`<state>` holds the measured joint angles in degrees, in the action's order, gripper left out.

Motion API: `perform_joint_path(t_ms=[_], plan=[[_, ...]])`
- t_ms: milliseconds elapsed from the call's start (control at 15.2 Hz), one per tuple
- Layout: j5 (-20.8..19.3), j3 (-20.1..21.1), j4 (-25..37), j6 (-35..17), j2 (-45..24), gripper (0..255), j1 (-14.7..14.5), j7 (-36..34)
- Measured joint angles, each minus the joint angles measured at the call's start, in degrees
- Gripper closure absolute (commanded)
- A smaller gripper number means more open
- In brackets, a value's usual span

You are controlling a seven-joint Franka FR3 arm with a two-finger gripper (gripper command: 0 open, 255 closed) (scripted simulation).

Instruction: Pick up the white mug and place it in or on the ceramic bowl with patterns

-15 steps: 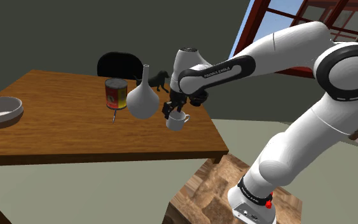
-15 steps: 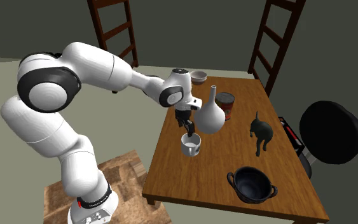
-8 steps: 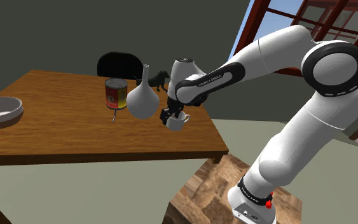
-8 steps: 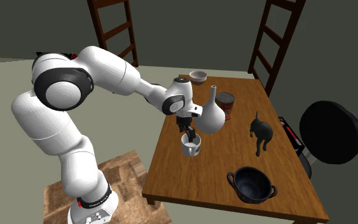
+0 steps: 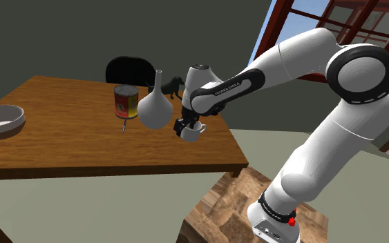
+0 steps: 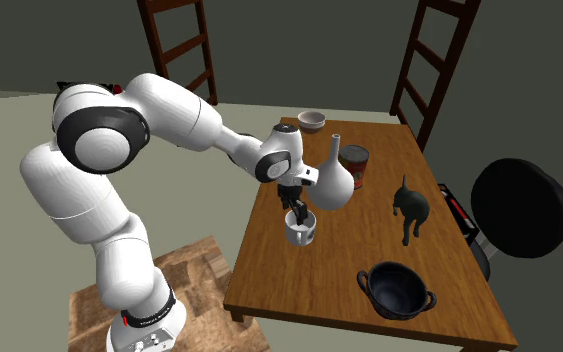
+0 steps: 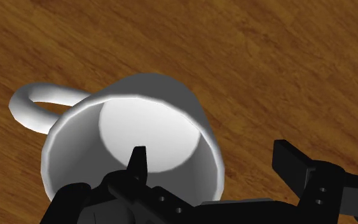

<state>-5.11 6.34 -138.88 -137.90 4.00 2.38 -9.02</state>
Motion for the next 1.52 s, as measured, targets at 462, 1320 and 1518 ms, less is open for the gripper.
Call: perform_joint_path(t_ms=[462,1320,1518], plan=[[0.00,0.01,0.00,0.01,0.01,255,0.00,0.00],[1.17,-0.15,3.03,7.11,4.17,255,-0.14,1.26],[1.49,-0.22,3.87,9.41,5.65,255,-0.18,1.63]])
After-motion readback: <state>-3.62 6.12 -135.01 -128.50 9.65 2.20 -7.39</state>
